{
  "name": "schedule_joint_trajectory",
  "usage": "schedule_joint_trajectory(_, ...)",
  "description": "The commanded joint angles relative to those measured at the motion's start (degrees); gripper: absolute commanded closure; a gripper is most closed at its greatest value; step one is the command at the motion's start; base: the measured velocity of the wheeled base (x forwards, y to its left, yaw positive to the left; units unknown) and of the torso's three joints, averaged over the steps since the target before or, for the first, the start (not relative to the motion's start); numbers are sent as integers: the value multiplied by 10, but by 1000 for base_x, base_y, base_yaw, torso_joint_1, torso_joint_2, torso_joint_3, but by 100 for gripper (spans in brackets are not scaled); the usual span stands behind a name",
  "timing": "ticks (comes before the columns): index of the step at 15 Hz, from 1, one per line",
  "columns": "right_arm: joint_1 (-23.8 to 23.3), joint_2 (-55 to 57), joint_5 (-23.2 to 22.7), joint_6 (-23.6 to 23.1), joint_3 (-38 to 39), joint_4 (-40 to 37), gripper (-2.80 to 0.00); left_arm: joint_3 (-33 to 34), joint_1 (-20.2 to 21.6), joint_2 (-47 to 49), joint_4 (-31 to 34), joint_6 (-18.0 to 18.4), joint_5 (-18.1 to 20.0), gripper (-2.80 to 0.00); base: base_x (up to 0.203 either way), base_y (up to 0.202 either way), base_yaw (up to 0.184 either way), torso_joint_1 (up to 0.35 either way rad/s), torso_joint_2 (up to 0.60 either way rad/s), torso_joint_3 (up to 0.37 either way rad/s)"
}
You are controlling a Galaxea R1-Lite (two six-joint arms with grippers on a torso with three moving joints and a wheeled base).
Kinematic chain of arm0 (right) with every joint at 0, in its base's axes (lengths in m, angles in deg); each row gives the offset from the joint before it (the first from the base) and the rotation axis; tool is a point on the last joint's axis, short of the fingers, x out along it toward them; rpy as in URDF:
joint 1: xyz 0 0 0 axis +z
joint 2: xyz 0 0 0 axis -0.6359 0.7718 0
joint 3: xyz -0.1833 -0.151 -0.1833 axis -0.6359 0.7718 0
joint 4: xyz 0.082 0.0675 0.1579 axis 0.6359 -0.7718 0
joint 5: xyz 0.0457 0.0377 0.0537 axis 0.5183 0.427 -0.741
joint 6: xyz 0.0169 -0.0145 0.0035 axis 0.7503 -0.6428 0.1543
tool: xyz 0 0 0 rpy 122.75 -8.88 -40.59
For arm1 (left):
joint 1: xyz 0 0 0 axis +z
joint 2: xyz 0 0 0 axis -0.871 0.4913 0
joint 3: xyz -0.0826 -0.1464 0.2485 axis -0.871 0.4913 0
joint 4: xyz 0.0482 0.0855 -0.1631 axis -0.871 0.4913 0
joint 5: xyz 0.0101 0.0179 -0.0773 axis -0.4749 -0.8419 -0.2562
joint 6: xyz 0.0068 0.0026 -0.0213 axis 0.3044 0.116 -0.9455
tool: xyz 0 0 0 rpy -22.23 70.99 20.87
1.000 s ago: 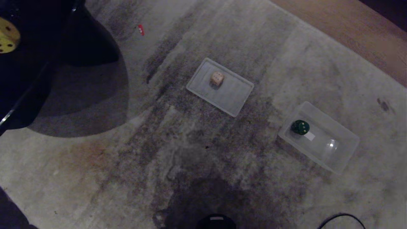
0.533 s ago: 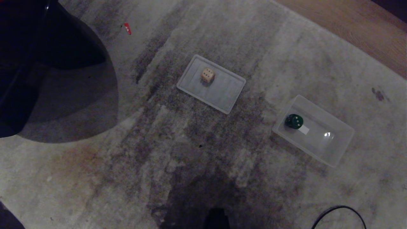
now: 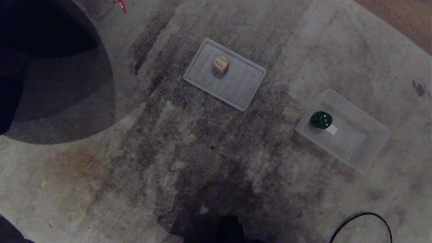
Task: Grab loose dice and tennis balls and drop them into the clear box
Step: Put the ball in the box
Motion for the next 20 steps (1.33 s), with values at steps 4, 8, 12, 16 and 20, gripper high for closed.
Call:
schedule_joint_trajectory(4, -3, 1, 9, 4, -1, -2, 0, 1, 0, 1, 1, -9, -4, 0, 0, 0, 0, 2, 3, -100)
schedule_joint_trajectory(8, -7, 32, 34, 4, -53, -13, 0, 1, 0, 1, 1, -14, -6, 0, 0, 0, 0, -1, 1, -8)
schedule_joint_trajectory(12, -9, 245, 46, 66, -125, 5, 0, 1, 0, 1, 1, -14, -6, 0, 0, 0, 0, 0, 0, 0)
schedule_joint_trajectory(16, -10, 515, 60, 167, -158, 136, 0, 1, 0, 1, 1, -14, -6, 0, 0, 0, 0, 0, 0, 0)
schedule_joint_trajectory(20, -24, 763, 82, 241, -188, 330, 0, 1, 0, 1, 1, -14, -6, 0, 0, 0, 0, 0, 0, 0)
